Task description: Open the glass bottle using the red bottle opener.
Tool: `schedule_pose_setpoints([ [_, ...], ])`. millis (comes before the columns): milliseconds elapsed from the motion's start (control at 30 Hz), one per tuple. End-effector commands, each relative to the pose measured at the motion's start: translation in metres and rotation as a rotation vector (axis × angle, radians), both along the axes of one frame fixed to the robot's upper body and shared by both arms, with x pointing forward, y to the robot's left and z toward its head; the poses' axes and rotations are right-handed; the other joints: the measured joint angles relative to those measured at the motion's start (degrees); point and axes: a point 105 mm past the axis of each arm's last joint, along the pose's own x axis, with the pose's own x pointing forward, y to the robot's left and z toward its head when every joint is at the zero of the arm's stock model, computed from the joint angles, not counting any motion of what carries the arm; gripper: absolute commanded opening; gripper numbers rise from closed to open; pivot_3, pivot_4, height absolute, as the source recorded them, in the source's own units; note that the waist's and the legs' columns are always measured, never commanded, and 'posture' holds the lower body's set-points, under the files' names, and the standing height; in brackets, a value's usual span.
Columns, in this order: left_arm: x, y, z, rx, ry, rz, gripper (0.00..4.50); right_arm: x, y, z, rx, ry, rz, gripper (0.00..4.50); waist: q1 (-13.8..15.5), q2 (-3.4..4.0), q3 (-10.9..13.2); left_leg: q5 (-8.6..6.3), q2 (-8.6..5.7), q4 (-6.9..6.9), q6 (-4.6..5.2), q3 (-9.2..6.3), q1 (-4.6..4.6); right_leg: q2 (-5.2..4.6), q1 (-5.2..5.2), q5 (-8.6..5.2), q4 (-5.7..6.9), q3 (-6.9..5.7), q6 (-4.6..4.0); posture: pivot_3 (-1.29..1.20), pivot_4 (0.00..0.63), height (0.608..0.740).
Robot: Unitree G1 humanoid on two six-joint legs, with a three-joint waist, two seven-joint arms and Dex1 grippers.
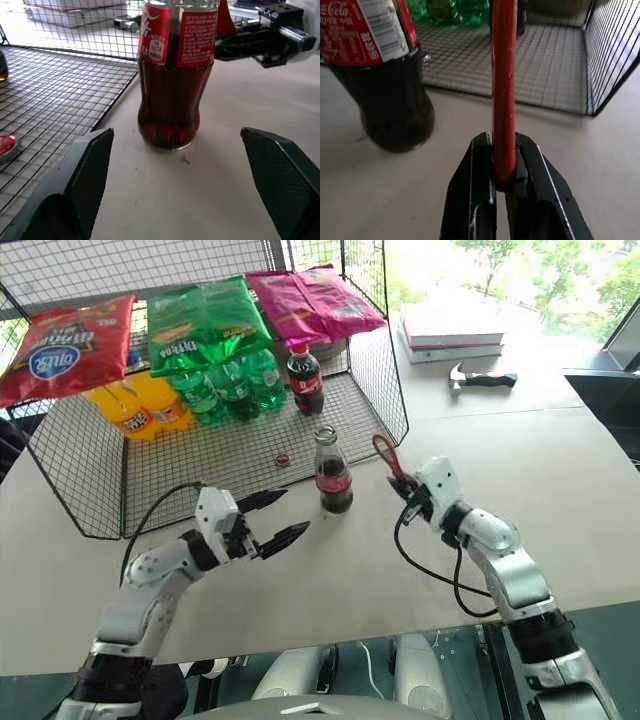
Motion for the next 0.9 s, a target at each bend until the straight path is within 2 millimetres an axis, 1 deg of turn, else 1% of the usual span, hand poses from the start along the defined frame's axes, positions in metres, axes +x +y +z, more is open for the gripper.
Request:
schedule_pose_setpoints([
  [33, -0.014, 0.004, 0.007, -0.017, 0.007, -0.010, 4.20, -0.011, 0.004, 0.006, 0.088, 0.158, 0.028, 0.00, 0.0, 0.00, 0.0, 0.00, 0.00, 0.00, 0.00, -0.01, 0.00, 0.00, 0.00, 0.00, 0.00, -0.01, 0.00, 0.00, 0.150, 0.740],
  [67, -0.018, 0.007, 0.004, -0.009, 0.024, -0.007, 4.20, -0.013, 0.004, 0.004, 0.109, 0.213, 0.027, 0.00, 0.0, 0.00, 0.0, 0.00, 0.00, 0.00, 0.00, -0.01, 0.00, 0.01, 0.00, -0.01, 0.00, -0.04, -0.01, 0.00, 0.150, 0.740],
  [100, -0.021, 0.010, 0.001, -0.001, 0.037, -0.002, 4.23, -0.015, 0.005, 0.004, 0.126, 0.244, 0.035, 0.85, 0.0, 0.01, 0.0, 0.00, 0.02, 0.00, 0.00, 0.00, 0.00, 0.00, 0.01, -0.03, -0.01, -0.03, -0.05, 0.00, 0.150, 0.740],
  [133, -0.023, 0.012, 0.000, 0.006, 0.042, 0.001, 4.23, -0.016, 0.005, 0.005, 0.135, 0.259, 0.039, 1.14, 0.0, 0.00, 0.0, 0.00, 0.01, 0.00, 0.00, 0.00, 0.00, 0.02, 0.01, -0.06, -0.01, -0.04, -0.09, 0.00, 0.150, 0.740],
  [200, -0.025, 0.018, 0.000, -0.015, 0.067, 0.032, 4.23, -0.017, 0.003, 0.005, 0.128, 0.283, 0.046, 1.96, 0.1, 0.01, 0.0, 0.00, 0.00, 0.00, 0.00, -0.01, -0.01, 0.10, 0.01, -0.07, -0.01, -0.11, -0.10, 0.00, 0.150, 0.740],
  [233, -0.025, 0.021, -0.001, -0.013, 0.076, 0.052, 4.23, -0.017, -0.001, 0.004, 0.114, 0.280, 0.036, 2.60, 0.2, 0.00, 0.0, 0.00, -0.01, 0.01, 0.00, 0.00, -0.01, 0.12, 0.01, -0.06, -0.01, -0.12, -0.08, 0.00, 0.150, 0.740],
  [267, -0.025, 0.023, -0.002, -0.004, 0.082, 0.070, 4.23, -0.016, -0.005, 0.003, 0.095, 0.272, 0.023, 2.90, 0.2, 0.00, 0.0, 0.00, -0.03, 0.03, 0.00, -0.01, -0.02, 0.13, 0.02, -0.01, -0.01, -0.16, 0.02, 0.00, 0.150, 0.740],
  [300, -0.026, 0.025, -0.003, 0.005, 0.089, 0.082, 4.23, -0.017, -0.010, 0.001, 0.071, 0.266, 0.018, 3.32, 0.2, 0.00, 0.0, 0.00, -0.03, 0.04, 0.00, -0.01, -0.02, 0.13, 0.03, 0.01, -0.01, -0.17, 0.05, 0.00, 0.150, 0.740],
  [333, -0.027, 0.027, -0.004, 0.003, 0.100, 0.098, 4.23, -0.023, -0.015, -0.003, 0.047, 0.273, 0.046, 3.80, 0.2, 0.00, 0.0, 0.00, -0.05, 0.04, 0.00, 0.00, -0.02, 0.13, 0.03, 0.01, -0.01, -0.17, 0.06, 0.00, 0.150, 0.740],
  [367, -0.028, 0.029, -0.004, -0.001, 0.106, 0.113, 4.23, -0.026, -0.020, -0.004, 0.032, 0.264, 0.065, 4.02, 0.3, 0.00, 0.0, 0.00, -0.07, 0.05, 0.00, 0.00, -0.02, 0.13, 0.04, 0.01, -0.02, -0.17, 0.07, 0.00, 0.150, 0.740],
  [500, -0.032, 0.034, -0.006, 0.014, 0.125, 0.168, 4.23, -0.026, -0.045, 0.001, 0.065, 0.191, 0.016, 4.02, 0.5, -0.04, 0.0, -0.06, -0.09, 0.08, 0.10, 0.00, -0.04, 0.11, 0.07, 0.01, -0.10, -0.20, 0.10, 0.00, 0.150, 0.740],
  [567, -0.039, 0.041, -0.008, 0.035, 0.133, 0.195, 4.23, -0.027, -0.071, 0.001, -0.080, 0.037, -0.011, 4.02, 0.5, -0.03, 0.0, -0.06, -0.08, 0.08, 0.10, 0.03, -0.05, 0.12, 0.06, 0.01, -0.10, -0.18, 0.10, 0.00, 0.150, 0.740],
  [600, -0.043, 0.045, -0.009, 0.045, 0.140, 0.213, 4.23, -0.030, -0.082, 0.001, -0.143, -0.024, -0.001, 4.02, 0.6, -0.02, 0.0, -0.06, -0.08, 0.08, 0.10, 0.04, -0.06, 0.11, 0.06, 0.01, -0.11, -0.18, 0.10, 0.00, 0.150, 0.740],
  [633, -0.046, 0.049, -0.009, 0.054, 0.142, 0.227, 4.23, -0.034, -0.089, 0.002, -0.186, -0.071, 0.026, 4.02, 0.6, -0.02, 0.0, -0.06, -0.08, 0.08, 0.10, 0.05, -0.06, 0.11, 0.06, 0.00, -0.12, -0.19, 0.11, 0.00, 0.150, 0.740],
  [700, -0.050, 0.054, -0.010, 0.065, 0.143, 0.244, 4.23, -0.042, -0.098, 0.005, -0.219, -0.136, 0.071, 4.02, 0.5, -0.01, 0.0, -0.07, -0.07, 0.08, 0.11, 0.10, -0.07, 0.12, 0.06, -0.01, -0.15, -0.17, 0.12, 0.00, 0.150, 0.740],
  [833, -0.056, 0.063, -0.009, 0.079, 0.140, 0.271, 4.23, -0.057, -0.115, 0.012, -0.206, -0.222, 0.105, 4.02, 0.4, -0.01, 0.0, -0.06, 0.06, 0.11, 0.10, 0.10, -0.02, 0.18, 0.10, -0.02, -0.12, -0.17, 0.11, 0.00, 0.150, 0.740],
  [900, -0.057, 0.067, -0.010, 0.092, 0.144, 0.284, 4.23, -0.064, -0.121, 0.012, -0.196, -0.228, 0.119, 4.02, 0.4, -0.01, 0.0, -0.06, 0.06, 0.14, 0.10, 0.10, 0.00, 0.17, 0.15, -0.12, -0.12, -0.17, -0.05, 0.00, 0.150, 0.740],
])
